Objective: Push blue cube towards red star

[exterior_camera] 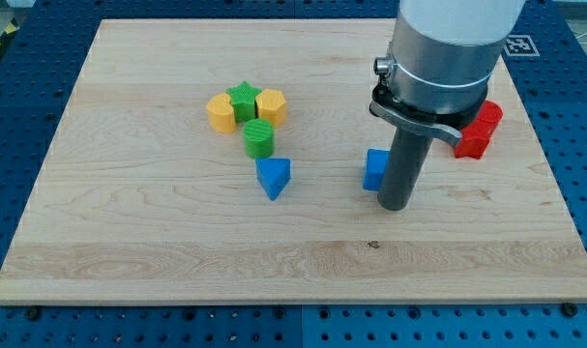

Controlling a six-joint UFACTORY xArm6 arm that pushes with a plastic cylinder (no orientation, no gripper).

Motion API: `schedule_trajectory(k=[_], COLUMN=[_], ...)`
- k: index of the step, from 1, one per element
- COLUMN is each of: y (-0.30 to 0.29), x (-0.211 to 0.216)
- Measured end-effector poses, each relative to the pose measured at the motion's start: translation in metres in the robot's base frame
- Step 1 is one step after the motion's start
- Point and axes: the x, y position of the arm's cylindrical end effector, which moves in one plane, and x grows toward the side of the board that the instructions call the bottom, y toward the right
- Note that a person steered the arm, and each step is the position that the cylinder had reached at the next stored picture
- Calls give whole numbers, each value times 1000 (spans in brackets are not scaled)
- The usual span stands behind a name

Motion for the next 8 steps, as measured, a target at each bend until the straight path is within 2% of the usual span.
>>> schedule_trajectory(k=[1, 3, 4, 6, 8], y=[-8, -70, -63, -62, -7], x=[4, 22, -17, -20, -20])
